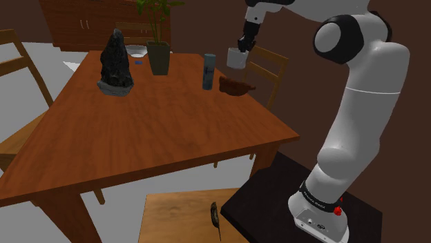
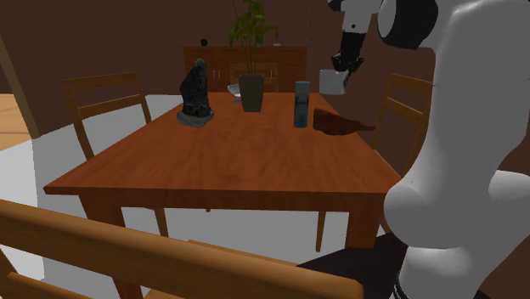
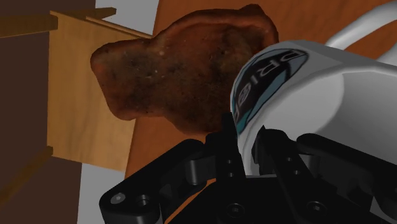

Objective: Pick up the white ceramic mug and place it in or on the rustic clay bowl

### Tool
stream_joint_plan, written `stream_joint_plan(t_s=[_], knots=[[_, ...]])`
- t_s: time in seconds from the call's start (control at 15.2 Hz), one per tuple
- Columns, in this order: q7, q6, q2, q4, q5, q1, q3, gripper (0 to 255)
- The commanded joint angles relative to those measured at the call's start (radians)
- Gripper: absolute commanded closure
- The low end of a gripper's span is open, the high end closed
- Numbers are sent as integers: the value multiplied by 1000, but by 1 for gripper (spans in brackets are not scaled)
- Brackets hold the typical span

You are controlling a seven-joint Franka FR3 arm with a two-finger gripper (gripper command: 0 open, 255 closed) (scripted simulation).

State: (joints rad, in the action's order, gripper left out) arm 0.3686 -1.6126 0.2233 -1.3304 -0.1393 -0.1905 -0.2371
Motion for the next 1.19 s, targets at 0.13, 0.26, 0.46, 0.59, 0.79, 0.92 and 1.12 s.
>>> stream_joint_plan(t_s=[0.13, 0.26, 0.46, 0.59, 0.79, 0.92, 1.12], knots=[[89, 57, 96, 142, -36, -75, -29, 255], [125, 88, 145, 215, -55, -113, -39, 255], [129, 35, 124, 142, -48, -104, -38, 255], [131, 2, 112, 97, -45, -99, -38, 255], [134, -45, 99, 37, -42, -93, -38, 255], [137, -75, 92, 0, -40, -90, -38, 255], [140, -119, 84, -52, -39, -86, -37, 255]])
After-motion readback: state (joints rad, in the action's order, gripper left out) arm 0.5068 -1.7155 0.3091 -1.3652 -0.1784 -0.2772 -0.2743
